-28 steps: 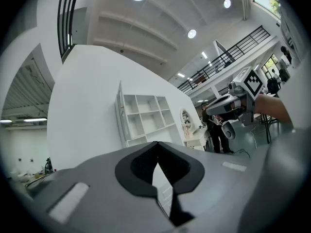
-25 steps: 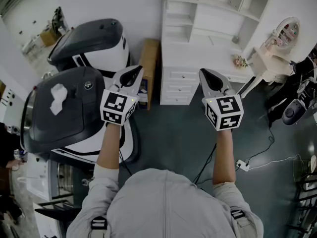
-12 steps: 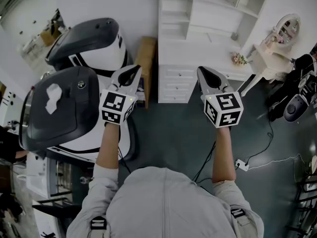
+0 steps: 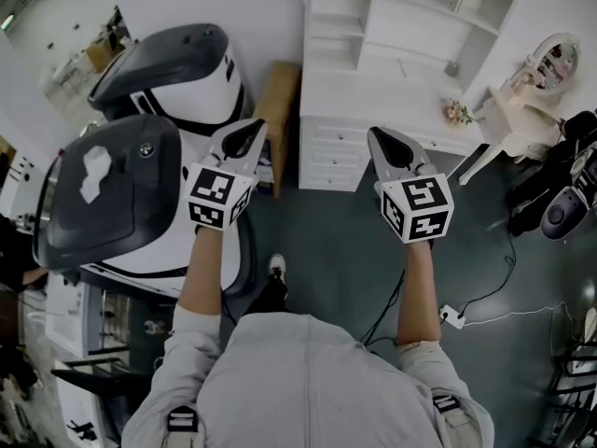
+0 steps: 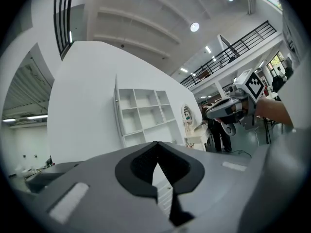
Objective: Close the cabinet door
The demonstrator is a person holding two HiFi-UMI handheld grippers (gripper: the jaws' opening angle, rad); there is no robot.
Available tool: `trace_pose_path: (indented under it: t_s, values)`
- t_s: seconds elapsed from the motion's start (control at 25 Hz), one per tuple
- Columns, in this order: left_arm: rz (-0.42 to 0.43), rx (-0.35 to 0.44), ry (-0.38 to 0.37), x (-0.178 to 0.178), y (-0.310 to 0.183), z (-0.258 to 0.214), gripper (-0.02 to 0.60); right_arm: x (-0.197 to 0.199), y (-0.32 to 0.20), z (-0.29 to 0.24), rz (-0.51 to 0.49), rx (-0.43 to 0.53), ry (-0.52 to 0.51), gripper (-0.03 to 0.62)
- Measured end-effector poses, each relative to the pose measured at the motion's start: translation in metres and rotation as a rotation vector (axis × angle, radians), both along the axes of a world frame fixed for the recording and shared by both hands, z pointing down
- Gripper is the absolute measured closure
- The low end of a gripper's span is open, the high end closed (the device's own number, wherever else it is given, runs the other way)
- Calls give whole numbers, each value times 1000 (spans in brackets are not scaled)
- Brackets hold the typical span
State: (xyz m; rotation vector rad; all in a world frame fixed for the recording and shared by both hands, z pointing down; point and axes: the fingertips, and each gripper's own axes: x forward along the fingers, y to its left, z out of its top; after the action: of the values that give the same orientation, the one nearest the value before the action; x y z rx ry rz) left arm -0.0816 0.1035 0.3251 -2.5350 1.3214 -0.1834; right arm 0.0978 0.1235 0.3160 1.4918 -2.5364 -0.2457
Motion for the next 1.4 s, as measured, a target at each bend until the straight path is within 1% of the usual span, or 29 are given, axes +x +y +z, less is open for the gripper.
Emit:
trace_pose_path:
  t_s: [0.16, 0.28, 0.4, 0.52, 0.68, 0.96, 1.24, 1.4]
  values:
    - [8, -6, 6, 3, -21, 3, 563, -2, -21, 5, -25, -26, -11, 592]
    - [6, -6, 21, 1, -49, 4, 563, 0, -45, 0, -13, 4, -1, 592]
    - [11, 5, 27, -1, -86, 3, 563, -2, -77, -5, -24, 25, -11, 592]
    - [18, 16, 30, -6, -128, -3, 563, -9, -114, -9, -40, 19, -35, 592]
    - [31, 15, 28, -13, -183, -9, 563, -16, -165, -17, -36, 11, -50, 592]
    - [54, 19, 33, -27, -260, -21, 563, -36, -242, -19, -16, -20, 28, 592]
    - [79, 8, 26, -39, -324, -19, 563, -58, -307, -26, -5, -4, 27, 592]
    - [83, 3, 38, -50, -356, -18, 563, -69, -338, -25, 4, -4, 22, 591]
